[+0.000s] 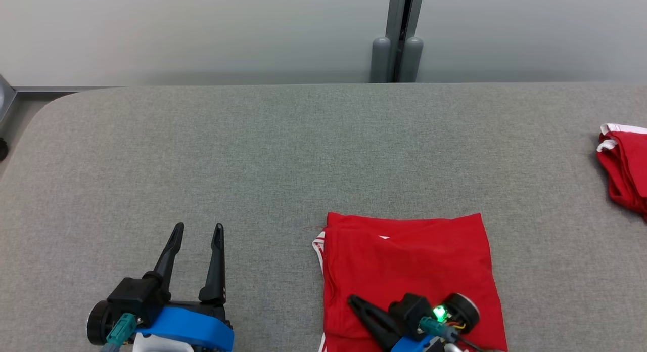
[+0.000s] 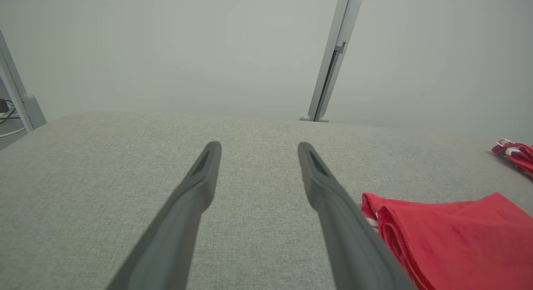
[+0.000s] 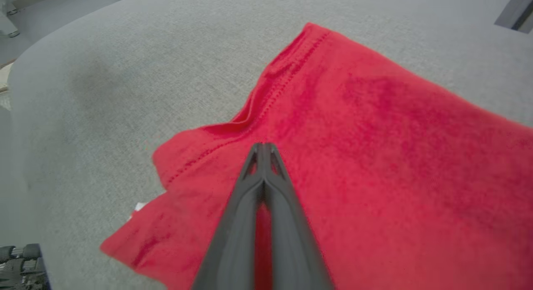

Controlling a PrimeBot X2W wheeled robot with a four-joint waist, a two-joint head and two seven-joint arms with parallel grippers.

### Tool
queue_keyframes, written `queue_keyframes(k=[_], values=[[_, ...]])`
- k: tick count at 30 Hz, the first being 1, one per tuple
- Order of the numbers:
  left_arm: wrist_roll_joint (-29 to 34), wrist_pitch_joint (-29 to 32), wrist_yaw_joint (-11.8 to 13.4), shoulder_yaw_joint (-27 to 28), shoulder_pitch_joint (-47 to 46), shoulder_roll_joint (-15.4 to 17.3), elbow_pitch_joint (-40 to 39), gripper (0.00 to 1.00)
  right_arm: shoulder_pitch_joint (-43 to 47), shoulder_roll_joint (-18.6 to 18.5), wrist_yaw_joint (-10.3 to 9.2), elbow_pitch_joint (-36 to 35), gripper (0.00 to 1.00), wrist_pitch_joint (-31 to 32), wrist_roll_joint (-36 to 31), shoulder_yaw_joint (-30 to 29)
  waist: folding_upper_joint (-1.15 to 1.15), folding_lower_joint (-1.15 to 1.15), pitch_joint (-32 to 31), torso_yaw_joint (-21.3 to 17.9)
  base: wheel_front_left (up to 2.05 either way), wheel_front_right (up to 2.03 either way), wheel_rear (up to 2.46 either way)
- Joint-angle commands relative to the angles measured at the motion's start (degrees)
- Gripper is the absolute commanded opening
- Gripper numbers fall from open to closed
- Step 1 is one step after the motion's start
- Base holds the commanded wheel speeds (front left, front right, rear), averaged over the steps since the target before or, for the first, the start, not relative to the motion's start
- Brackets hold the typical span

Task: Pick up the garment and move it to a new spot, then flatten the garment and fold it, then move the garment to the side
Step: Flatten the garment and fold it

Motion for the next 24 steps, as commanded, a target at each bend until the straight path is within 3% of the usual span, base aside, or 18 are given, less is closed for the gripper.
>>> queue_keyframes(k=[1,9,14,18,19,24], values=[[0.09,-0.27,0.09,0.1,-0.16,0.05,0.08,1.0,-0.43,0.27,0.01,0.73,0.0,-0.02,0.71,2.22,0.0,0.0,-0.05,0.01,0.0,0.0,0.0],[-0.05,-0.27,0.29,0.37,0.47,-0.24,0.43,1.0,-2.11,0.37,0.01,3.06,0.0,-0.87,3.59,9.55,0.0,0.0,-0.37,-0.85,0.0,0.0,0.0],[0.2,-0.27,0.16,0.77,0.84,-0.67,0.8,1.0,-4.09,0.01,0.01,1.26,0.02,-2.68,2.99,6.62,0.0,0.0,-1.34,-2.31,0.0,0.0,0.0],[0.86,-0.27,-0.05,0.71,1.25,-1.33,0.93,1.0,-2.92,-0.11,0.01,-2.97,0.57,-3.05,1.3,-0.94,0.0,0.0,-2.29,-3.26,0.0,0.0,0.0],[1.04,-0.27,-0.1,0.66,1.44,-1.51,1.03,1.0,-2.14,-0.04,0.01,-4.73,1.0,-3.02,0.64,-3.49,0.0,0.0,-2.56,-3.49,0.0,0.0,0.0],[1.51,-0.27,-0.57,1.17,2.25,-2.63,1.69,1.0,3.32,1.14,0.01,-11.55,1.0,-3.01,-2.97,-17.57,0.0,0.0,-3.98,-4.27,0.0,0.0,0.0]])
